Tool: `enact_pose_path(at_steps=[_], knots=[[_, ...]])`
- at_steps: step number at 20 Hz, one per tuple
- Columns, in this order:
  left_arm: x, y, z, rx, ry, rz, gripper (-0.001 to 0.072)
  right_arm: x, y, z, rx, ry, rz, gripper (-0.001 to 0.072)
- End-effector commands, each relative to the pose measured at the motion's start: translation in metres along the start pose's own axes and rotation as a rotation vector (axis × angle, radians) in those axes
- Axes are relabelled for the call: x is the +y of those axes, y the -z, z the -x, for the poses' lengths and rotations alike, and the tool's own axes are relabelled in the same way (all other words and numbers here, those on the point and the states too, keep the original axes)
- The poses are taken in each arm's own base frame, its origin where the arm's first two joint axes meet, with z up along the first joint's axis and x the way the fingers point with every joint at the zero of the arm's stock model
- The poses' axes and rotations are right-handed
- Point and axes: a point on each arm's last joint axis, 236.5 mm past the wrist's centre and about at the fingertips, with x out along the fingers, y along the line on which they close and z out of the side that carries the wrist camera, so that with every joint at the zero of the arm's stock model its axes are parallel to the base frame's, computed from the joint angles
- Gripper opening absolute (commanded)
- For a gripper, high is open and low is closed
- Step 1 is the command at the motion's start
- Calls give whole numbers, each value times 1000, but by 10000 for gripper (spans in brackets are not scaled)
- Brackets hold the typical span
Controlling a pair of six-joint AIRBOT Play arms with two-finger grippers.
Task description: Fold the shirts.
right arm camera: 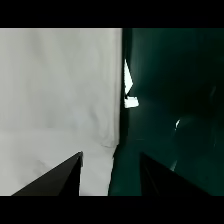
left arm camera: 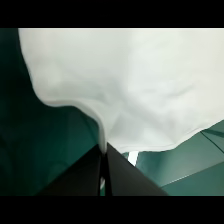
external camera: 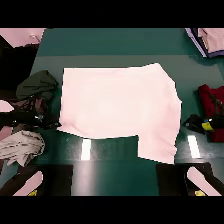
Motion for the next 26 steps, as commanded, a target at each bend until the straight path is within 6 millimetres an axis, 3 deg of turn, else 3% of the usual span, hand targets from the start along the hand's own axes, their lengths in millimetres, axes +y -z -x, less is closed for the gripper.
enact_pose_path(at_steps=[1, 3, 7, 8, 12, 13, 15, 17, 19, 21, 23, 24, 26], knots=[[-5, -4, 3, -13, 15, 0, 26, -15, 13, -18, 14, 3, -46, 408], [-5, -4, 3, -13, 15, 0, 25, -12, 18, -24, 48, -24, -64, 408], [-5, -4, 3, -11, 15, 0, 26, 20, 11, -38, 77, -201, -99, 406], [-5, -4, 3, -11, 15, 0, 26, 20, 11, -40, 85, -207, -108, 369], [-5, -3, 2, -7, 17, 0, 26, 19, 12, -39, 85, -201, -88, 59], [-6, -3, 3, -7, 18, 1, 26, 20, 10, -36, 67, -199, -70, 18], [-10, -12, 5, -42, 32, 2, 25, 25, -4, -21, -17, -188, -38, 17], [-25, -42, 28, -131, 41, -37, 25, 50, -39, 19, -182, -236, 8, 16], [-59, -84, 76, -272, 73, -117, 25, 92, -78, 88, -403, -317, 84, 16], [-108, -122, 148, -450, 106, -240, 25, 140, -105, 179, -647, -391, 190, 16], [-170, -142, 239, -662, 138, -390, 25, 181, -108, 273, -867, -396, 330, 16], [-202, -141, 289, -779, 146, -471, 25, 200, -100, 318, -969, -379, 407, 16], [-259, -118, 379, -995, 148, -634, 25, 235, -76, 398, -1157, -342, 540, 16]])
